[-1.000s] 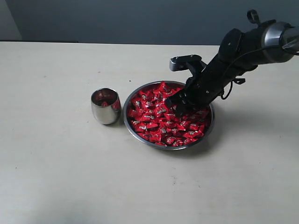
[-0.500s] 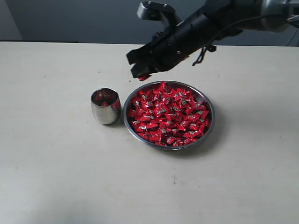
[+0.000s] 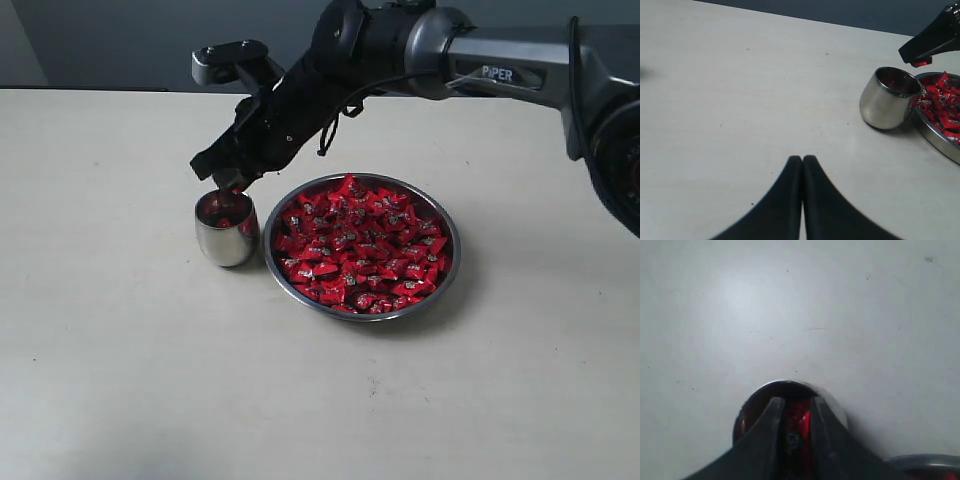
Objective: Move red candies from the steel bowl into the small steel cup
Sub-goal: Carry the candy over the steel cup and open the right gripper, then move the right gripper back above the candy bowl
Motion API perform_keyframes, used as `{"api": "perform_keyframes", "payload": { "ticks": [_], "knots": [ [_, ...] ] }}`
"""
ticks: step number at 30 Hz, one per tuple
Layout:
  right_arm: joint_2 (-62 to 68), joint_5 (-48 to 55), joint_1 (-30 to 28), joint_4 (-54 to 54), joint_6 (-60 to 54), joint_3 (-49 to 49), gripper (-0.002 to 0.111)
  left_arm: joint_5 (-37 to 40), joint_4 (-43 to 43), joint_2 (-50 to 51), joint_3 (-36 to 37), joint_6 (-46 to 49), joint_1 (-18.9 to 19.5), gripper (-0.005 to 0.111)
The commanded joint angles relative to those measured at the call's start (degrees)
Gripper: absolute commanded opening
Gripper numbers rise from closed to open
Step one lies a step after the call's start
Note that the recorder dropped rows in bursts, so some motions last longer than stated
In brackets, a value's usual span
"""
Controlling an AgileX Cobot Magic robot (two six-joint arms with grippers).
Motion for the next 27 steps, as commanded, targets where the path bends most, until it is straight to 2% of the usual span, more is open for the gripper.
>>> {"api": "perform_keyframes", "payload": {
  "ticks": [1, 4, 6, 9, 11, 20, 27],
  "knots": [
    [1.52, -0.49, 0.05, -0.81, 0.51, -0.64, 0.001, -0.46, -0.03, -0.22, 0.1, -0.09, 0.09, 0.0],
    [1.8, -0.49, 0.05, 0.0, 0.65, -0.64, 0.001, -0.46, -0.03, -0.22, 0.1, -0.09, 0.09, 0.0],
    [1.8, -0.57, 0.05, 0.36, 0.65, -0.64, 0.009, -0.46, -0.03, -0.22, 0.1, -0.09, 0.09, 0.0],
    [1.8, -0.57, 0.05, 0.36, 0.65, -0.64, 0.029, -0.46, -0.03, -0.22, 0.1, -0.09, 0.09, 0.0],
    [1.56, -0.36, 0.05, 0.36, 0.87, -0.64, 0.037, -0.46, -0.03, -0.22, 0.1, -0.09, 0.09, 0.0],
    [-2.36, 0.92, -0.18, -0.41, 2.46, -0.64, 0.037, -0.46, -0.03, -0.22, 0.1, -0.09, 0.09, 0.0],
    [-3.64, 4.61, -0.22, -13.41, 13.76, -0.64, 0.037, -0.46, -0.03, -0.22, 0.1, -0.09, 0.09, 0.0]
  ]
}}
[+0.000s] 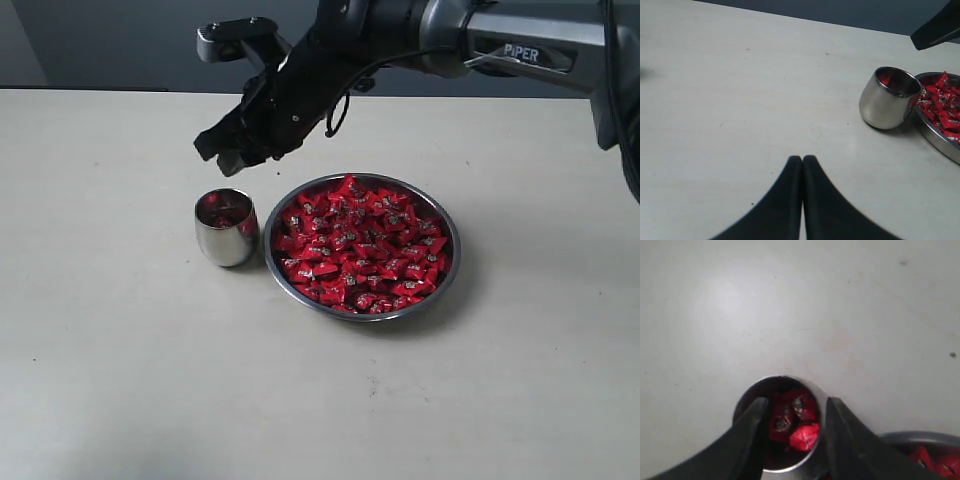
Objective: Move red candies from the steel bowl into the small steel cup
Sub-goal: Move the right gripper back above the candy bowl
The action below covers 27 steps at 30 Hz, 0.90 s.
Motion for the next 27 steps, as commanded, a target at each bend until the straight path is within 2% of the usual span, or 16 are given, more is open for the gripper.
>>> {"api": "perform_keyframes", "payload": {
  "ticks": [1, 8, 27],
  "knots": [
    [-1.02, 3.82, -0.22, -7.94, 6.09, -0.15, 0.037, -0.46, -0.03, -0.22, 0.1, -0.09, 0.09, 0.0],
    [-3.0, 6.99, -0.22, -14.17, 10.15, -0.03, 0.037, -0.46, -0.03, -0.22, 0.1, -0.09, 0.09, 0.0],
    [-6.14, 6.6, -5.35, -16.87, 15.61, -0.03, 0.037, -0.57, -0.03, -0.22, 0.1, -0.09, 0.09, 0.0]
  ]
}}
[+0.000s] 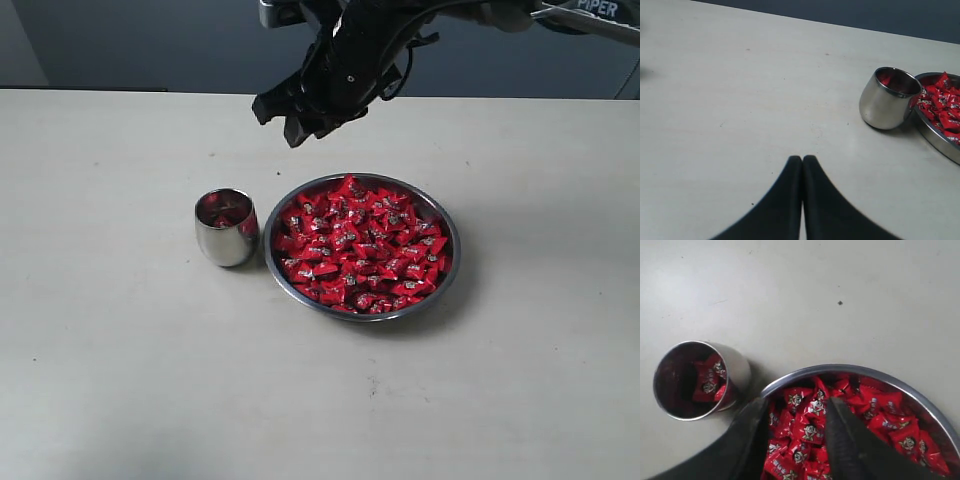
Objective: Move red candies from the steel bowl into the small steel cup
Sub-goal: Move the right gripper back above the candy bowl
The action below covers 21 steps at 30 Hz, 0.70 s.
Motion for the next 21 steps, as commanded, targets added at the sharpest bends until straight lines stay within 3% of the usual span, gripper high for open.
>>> {"api": "perform_keyframes", "payload": {
  "ticks": [1, 5, 11, 21],
  "knots": [
    [-0.85, -0.3, -1.23, -1.68, 1.32, -0.03, 0.037, -0.57, -0.03, -0.22, 0.1, -0.09, 0.09, 0.0],
    [-0.85, -0.51, -1.37, -3.85, 2.95, -0.03, 0.034, -0.57, -0.03, -0.22, 0.1, -0.09, 0.09, 0.0],
    [-0.85, -0.65, -1.37, -4.11, 3.08, -0.03, 0.0, -0.57, -0.03, -0.22, 0.1, -0.09, 0.09, 0.0],
    [-1.4, -4.37, -1.85, -10.0, 6.34, 2.44, -0.001, -0.57, -0.03, -0.22, 0.1, -0.09, 0.09, 0.0]
  ]
}}
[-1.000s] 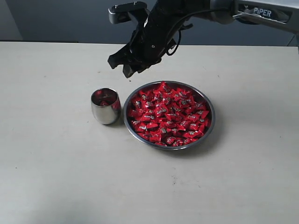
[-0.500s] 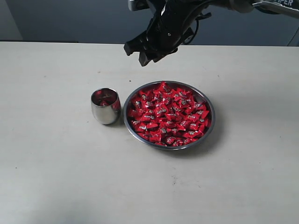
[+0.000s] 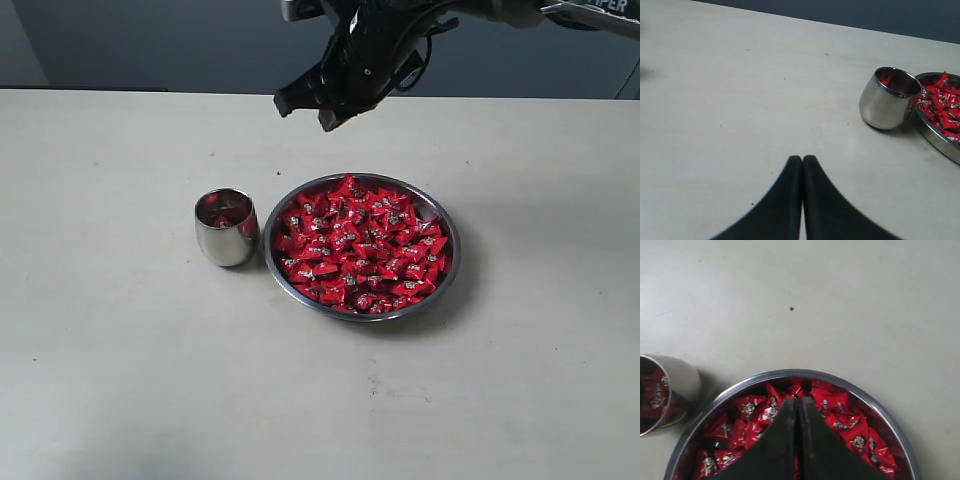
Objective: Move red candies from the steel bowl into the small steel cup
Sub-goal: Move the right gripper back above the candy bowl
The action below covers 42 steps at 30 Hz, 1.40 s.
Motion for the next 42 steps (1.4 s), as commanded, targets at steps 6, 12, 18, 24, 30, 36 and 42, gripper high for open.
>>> {"api": "perform_keyframes", "payload": {
  "ticks": [6, 12, 18, 24, 30, 36, 42],
  "knots": [
    [-2.53, -5.31, -2.17, -0.72, 2.4, 8.4, -0.001, -0.52, -0.03, -0.22, 0.1, -0.09, 0.09, 0.0],
    [-3.04, -6.41, -2.17, -1.08, 2.53, 9.91, -0.001, -0.4, -0.03, -0.22, 0.1, -0.09, 0.09, 0.0],
    [-3.04, -7.34, -2.17, -0.83, 2.53, 10.01, -0.001, -0.4, -0.03, -0.22, 0.1, -0.09, 0.09, 0.0],
    [-3.04, -8.98, -2.17, -1.19, 2.53, 10.01, -0.001, -0.4, -0.03, -0.22, 0.1, -0.09, 0.09, 0.0],
    [-3.04, -10.17, -2.17, -1.4, 2.53, 10.01, -0.001, -0.4, -0.03, -0.22, 0.1, -0.09, 0.09, 0.0],
    [-3.04, -9.67, -2.17, -1.7, 2.43, 10.01, -0.001, -0.4, -0.03, -0.22, 0.1, -0.09, 0.09, 0.0],
    [-3.04, -8.67, -2.17, -2.65, 2.43, 10.01, -0.001, -0.4, -0.03, -0.22, 0.1, -0.09, 0.09, 0.0]
  ]
}}
